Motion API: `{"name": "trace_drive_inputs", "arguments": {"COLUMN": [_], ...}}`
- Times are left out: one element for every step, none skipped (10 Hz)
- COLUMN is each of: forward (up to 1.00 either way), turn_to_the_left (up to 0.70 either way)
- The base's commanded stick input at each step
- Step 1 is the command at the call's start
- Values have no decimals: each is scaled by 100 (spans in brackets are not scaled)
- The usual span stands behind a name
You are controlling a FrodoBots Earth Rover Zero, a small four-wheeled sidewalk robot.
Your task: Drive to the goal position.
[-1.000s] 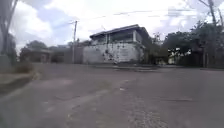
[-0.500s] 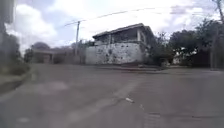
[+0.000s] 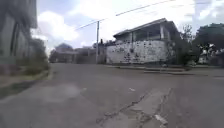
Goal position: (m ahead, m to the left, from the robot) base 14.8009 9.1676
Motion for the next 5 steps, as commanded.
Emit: {"name": "trace_drive_inputs", "arguments": {"forward": [100, 100, 100, 100, 100], "turn_to_the_left": [0, 0, 0, 0, 0]}}
